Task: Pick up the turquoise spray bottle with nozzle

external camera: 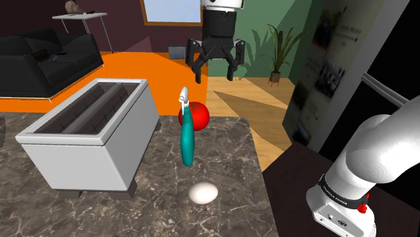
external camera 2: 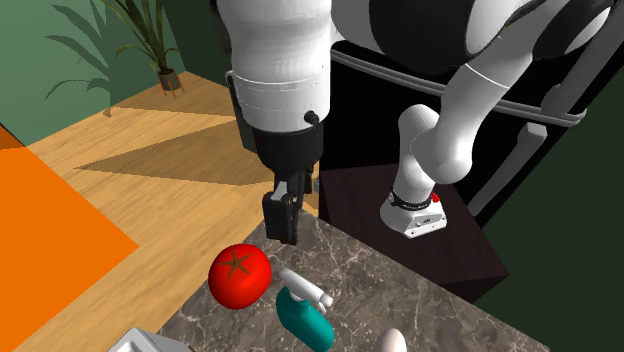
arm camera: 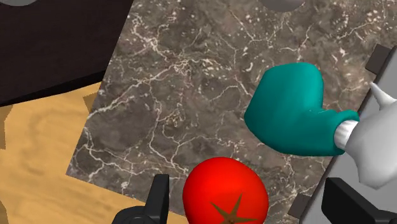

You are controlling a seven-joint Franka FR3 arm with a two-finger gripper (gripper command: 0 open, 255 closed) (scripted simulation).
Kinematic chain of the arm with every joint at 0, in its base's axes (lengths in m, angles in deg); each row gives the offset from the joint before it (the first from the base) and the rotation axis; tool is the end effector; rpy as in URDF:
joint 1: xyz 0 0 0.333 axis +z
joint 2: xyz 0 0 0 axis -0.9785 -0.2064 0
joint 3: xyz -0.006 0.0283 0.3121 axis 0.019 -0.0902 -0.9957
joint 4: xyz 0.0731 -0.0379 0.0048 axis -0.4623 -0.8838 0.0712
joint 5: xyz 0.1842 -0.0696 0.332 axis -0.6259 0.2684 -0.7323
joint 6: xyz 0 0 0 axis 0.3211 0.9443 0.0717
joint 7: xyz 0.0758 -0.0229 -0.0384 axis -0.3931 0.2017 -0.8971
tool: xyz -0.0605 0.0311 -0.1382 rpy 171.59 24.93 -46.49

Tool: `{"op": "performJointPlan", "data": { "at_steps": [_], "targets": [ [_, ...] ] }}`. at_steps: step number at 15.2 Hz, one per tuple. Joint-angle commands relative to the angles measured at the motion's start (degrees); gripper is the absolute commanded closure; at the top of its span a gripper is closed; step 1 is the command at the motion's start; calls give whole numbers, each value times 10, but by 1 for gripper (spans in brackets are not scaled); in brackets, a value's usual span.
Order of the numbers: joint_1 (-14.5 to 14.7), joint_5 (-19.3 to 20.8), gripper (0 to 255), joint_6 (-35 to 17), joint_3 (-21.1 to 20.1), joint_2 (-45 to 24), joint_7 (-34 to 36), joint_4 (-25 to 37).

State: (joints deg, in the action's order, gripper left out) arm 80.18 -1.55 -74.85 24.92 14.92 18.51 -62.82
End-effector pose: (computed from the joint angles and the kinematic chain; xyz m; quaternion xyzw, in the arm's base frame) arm 0.3694 0.2647 0.5787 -0.9851 0.1659 0.0176 0.0409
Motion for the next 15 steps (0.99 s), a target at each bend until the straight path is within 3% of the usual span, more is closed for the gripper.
{"op": "performJointPlan", "data": {
  "at_steps": [1,6,15],
  "targets": [
    [-1,7,0,-5,-27,-45,47,44],
    [6,37,0,-7,-75,-139,141,137],
    [8,29,0,-65,-74,-126,129,65]
  ]
}}
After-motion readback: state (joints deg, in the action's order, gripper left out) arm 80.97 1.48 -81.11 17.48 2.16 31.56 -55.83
